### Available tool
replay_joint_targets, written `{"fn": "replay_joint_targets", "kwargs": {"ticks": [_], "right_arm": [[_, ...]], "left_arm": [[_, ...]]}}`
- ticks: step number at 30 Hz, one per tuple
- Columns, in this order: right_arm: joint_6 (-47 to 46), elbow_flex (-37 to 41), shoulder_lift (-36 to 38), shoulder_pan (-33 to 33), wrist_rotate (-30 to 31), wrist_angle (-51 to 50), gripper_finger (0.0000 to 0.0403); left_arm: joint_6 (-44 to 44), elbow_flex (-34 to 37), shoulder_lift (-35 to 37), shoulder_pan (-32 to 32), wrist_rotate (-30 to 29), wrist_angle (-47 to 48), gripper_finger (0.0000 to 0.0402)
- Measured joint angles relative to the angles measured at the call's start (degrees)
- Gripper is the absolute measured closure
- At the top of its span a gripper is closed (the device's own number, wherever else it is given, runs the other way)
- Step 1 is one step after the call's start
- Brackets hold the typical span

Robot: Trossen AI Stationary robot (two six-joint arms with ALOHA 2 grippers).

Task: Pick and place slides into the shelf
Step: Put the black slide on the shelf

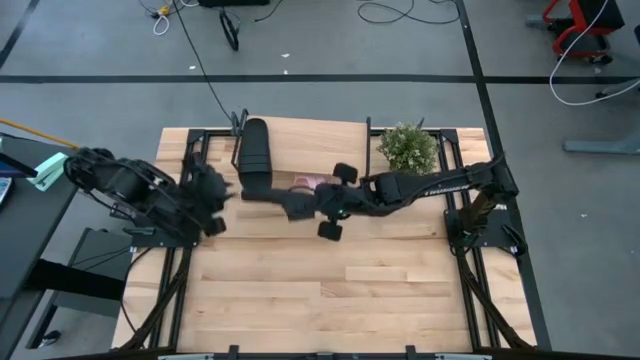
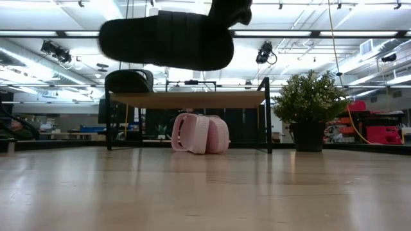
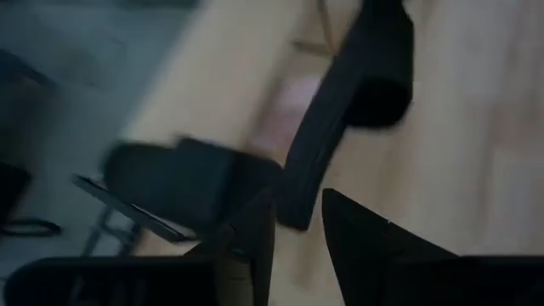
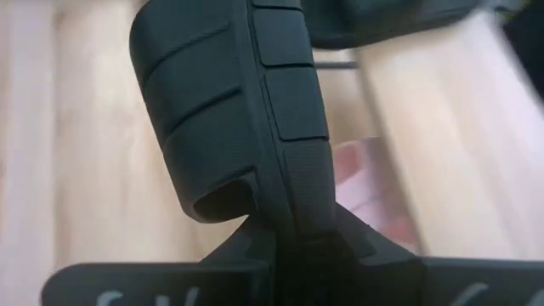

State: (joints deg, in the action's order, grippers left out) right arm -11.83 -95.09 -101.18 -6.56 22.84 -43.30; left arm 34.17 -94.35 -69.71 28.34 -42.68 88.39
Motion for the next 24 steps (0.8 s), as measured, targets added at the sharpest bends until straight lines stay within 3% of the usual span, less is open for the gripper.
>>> {"fn": "replay_joint_targets", "kwargs": {"ticks": [4,8,12,18,24], "right_arm": [[-7.5,0.0,0.7,2.6,4.4,3.9,0.0350],[-12.9,0.0,0.7,5.3,4.5,9.8,0.0350],[-17.0,0.0,0.7,7.9,1.8,8.9,0.0350],[-18.4,1.7,3.4,9.1,3.5,10.4,0.0350],[-22.7,13.2,13.2,7.6,4.2,13.4,0.0350]], "left_arm": [[0.1,0.0,0.7,2.3,-13.9,-3.9,0.0302],[0.1,0.0,0.2,5.4,-24.5,-6.9,0.0306],[1.1,0.1,-1.2,8.0,-27.2,-6.9,0.0311],[4.2,0.1,-3.2,11.1,-28.0,-4.7,0.0321],[8.9,0.1,-5.3,12.5,-32.7,-1.6,0.0330]]}}
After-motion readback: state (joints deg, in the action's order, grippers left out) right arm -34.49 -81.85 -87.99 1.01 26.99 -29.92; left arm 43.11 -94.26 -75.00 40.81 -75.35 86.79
